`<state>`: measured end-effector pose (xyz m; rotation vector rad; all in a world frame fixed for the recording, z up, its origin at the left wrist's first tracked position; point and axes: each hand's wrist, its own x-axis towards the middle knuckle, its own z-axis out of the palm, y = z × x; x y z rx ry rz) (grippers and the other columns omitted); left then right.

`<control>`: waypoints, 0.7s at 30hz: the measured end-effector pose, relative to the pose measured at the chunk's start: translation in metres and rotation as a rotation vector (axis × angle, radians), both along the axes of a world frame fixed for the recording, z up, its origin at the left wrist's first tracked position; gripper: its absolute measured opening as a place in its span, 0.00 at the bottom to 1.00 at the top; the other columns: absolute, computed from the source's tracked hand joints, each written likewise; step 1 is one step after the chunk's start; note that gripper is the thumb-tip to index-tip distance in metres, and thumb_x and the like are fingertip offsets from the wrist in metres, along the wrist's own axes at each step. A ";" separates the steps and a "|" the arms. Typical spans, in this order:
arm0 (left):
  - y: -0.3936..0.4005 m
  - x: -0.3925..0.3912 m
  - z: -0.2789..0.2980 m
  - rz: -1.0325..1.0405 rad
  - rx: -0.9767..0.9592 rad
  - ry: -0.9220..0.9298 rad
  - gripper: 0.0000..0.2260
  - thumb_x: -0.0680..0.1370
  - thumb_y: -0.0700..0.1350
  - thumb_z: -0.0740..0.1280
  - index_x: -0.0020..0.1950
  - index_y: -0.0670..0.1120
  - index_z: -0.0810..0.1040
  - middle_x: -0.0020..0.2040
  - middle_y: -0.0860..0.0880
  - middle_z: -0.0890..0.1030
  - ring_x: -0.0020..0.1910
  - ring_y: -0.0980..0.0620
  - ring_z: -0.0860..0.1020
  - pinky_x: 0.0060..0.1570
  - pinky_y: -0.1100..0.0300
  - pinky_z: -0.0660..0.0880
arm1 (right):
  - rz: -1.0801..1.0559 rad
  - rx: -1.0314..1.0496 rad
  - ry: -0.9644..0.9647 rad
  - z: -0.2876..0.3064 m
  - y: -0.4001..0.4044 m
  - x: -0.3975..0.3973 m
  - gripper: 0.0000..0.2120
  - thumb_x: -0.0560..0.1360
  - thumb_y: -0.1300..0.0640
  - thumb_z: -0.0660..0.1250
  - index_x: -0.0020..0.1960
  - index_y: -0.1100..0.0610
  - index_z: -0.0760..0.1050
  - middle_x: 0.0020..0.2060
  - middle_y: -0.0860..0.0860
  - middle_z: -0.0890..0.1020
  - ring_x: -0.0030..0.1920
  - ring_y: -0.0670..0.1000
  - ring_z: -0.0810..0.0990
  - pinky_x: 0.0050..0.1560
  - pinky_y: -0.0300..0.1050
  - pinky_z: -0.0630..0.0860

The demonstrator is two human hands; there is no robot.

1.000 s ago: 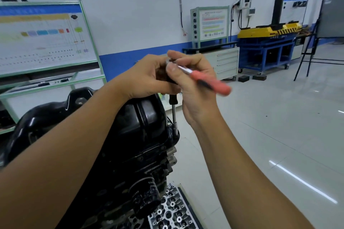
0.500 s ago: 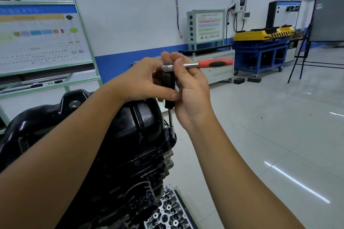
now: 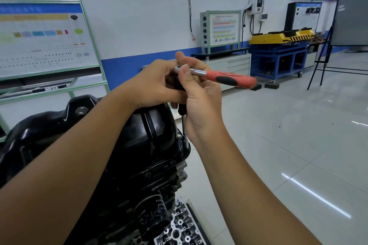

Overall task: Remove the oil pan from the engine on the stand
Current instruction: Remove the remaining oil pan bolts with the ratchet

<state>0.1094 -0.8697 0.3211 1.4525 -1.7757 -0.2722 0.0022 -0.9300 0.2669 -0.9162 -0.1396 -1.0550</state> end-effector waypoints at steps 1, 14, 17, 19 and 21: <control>0.000 0.000 0.000 0.006 0.000 -0.001 0.12 0.69 0.43 0.75 0.51 0.53 0.83 0.41 0.48 0.85 0.38 0.47 0.85 0.39 0.58 0.81 | -0.023 0.018 0.011 0.001 0.001 0.001 0.11 0.85 0.59 0.64 0.63 0.62 0.77 0.63 0.60 0.83 0.59 0.61 0.82 0.46 0.44 0.78; 0.002 0.000 0.000 -0.007 -0.021 -0.065 0.11 0.74 0.34 0.76 0.47 0.51 0.86 0.37 0.52 0.84 0.34 0.54 0.83 0.36 0.63 0.78 | -0.065 -0.144 -0.014 -0.005 -0.013 -0.007 0.03 0.80 0.61 0.71 0.53 0.57 0.82 0.52 0.52 0.87 0.54 0.56 0.86 0.48 0.56 0.85; 0.004 0.004 0.002 -0.011 0.039 0.012 0.05 0.75 0.31 0.73 0.49 0.39 0.84 0.38 0.51 0.85 0.34 0.53 0.84 0.36 0.62 0.80 | 0.123 0.076 0.008 0.003 -0.016 -0.008 0.08 0.84 0.54 0.64 0.56 0.59 0.76 0.51 0.55 0.87 0.46 0.60 0.86 0.28 0.48 0.75; 0.004 0.003 0.002 -0.010 0.047 0.004 0.07 0.76 0.30 0.73 0.49 0.41 0.84 0.38 0.52 0.85 0.33 0.54 0.83 0.35 0.63 0.80 | 0.144 0.044 -0.008 0.002 -0.018 -0.012 0.03 0.82 0.58 0.66 0.54 0.58 0.76 0.53 0.57 0.86 0.49 0.63 0.85 0.29 0.49 0.76; 0.004 0.000 0.001 -0.003 0.031 -0.012 0.09 0.75 0.32 0.74 0.51 0.44 0.84 0.38 0.52 0.84 0.33 0.54 0.82 0.34 0.61 0.79 | 0.064 -0.058 -0.043 -0.002 -0.019 -0.014 0.05 0.76 0.67 0.71 0.49 0.59 0.78 0.56 0.63 0.84 0.55 0.66 0.84 0.40 0.58 0.82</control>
